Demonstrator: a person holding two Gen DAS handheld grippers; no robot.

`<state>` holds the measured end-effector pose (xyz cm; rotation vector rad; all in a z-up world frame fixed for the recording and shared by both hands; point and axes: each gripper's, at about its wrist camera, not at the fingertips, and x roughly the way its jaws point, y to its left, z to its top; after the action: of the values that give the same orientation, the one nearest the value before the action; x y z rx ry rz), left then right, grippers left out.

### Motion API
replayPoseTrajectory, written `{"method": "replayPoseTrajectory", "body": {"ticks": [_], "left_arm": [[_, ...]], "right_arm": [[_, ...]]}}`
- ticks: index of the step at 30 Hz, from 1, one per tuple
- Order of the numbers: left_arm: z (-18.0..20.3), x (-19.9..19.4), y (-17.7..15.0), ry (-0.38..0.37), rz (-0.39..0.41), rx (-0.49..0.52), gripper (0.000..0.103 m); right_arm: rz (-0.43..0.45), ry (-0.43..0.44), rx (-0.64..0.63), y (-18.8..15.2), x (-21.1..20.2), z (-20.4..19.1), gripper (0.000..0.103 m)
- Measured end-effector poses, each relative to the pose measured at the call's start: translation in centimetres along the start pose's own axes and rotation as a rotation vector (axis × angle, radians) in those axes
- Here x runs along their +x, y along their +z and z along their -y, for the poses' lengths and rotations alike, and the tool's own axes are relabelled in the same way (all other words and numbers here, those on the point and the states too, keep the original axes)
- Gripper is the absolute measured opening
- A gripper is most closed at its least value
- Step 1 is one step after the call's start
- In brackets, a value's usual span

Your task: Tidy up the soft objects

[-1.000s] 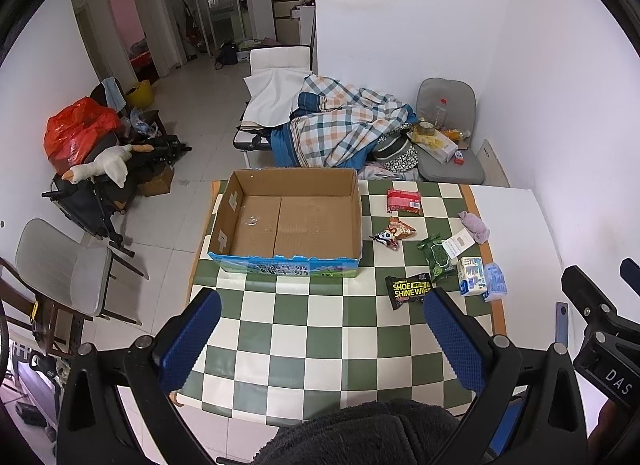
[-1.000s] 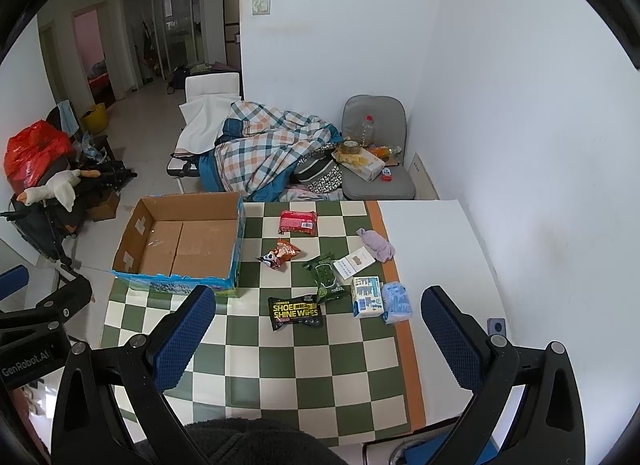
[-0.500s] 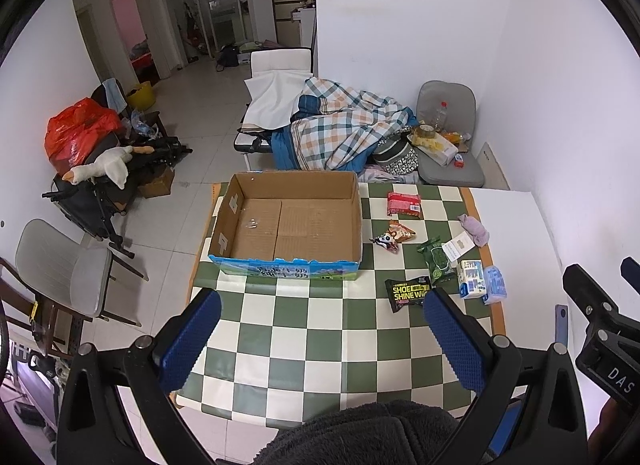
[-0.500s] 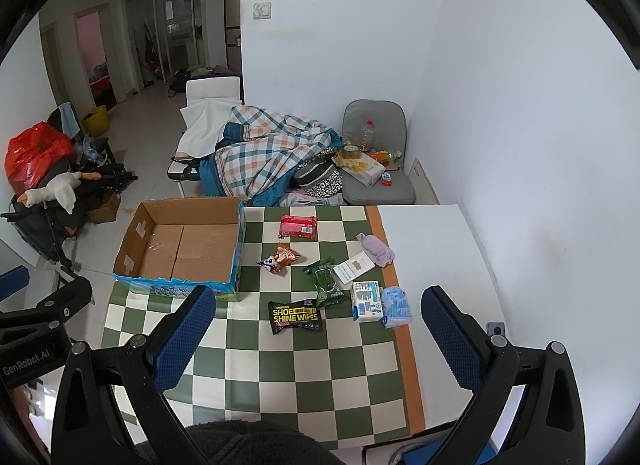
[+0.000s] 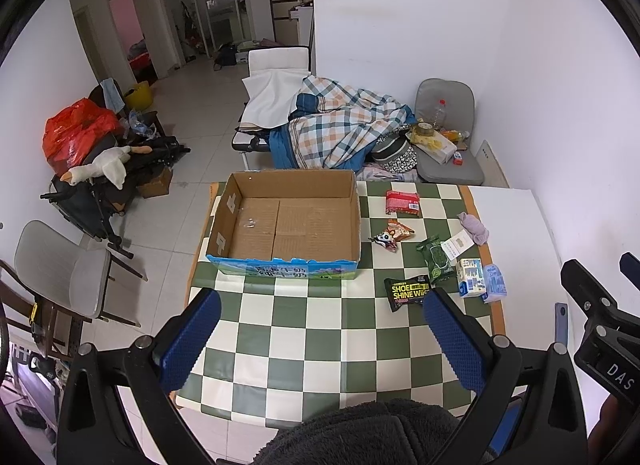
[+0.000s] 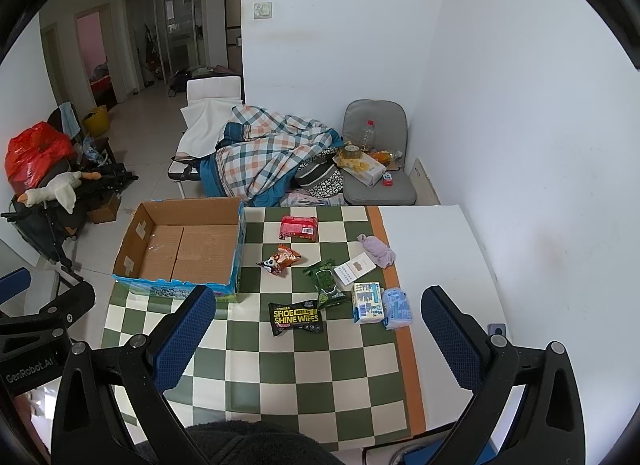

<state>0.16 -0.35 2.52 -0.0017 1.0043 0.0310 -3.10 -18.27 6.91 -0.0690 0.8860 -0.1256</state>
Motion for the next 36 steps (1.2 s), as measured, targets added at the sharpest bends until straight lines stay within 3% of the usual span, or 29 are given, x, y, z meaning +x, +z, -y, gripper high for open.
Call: {"method": "replayPoseTrajectory", "body": {"ticks": [30, 36], "left_arm": [[0.5, 0.6, -0.2, -0.01, -0.011, 0.002, 0.103], [1.9, 4.1, -1.2, -0.04, -0.019, 0.091, 0.103]], "right_arm": [[-0.017, 0.003, 0.005, -0.2, 1.4, 0.1, 0.103], [-0.067, 0.019, 0.038, -0.8, 3.7, 0.8, 0.103]]}}
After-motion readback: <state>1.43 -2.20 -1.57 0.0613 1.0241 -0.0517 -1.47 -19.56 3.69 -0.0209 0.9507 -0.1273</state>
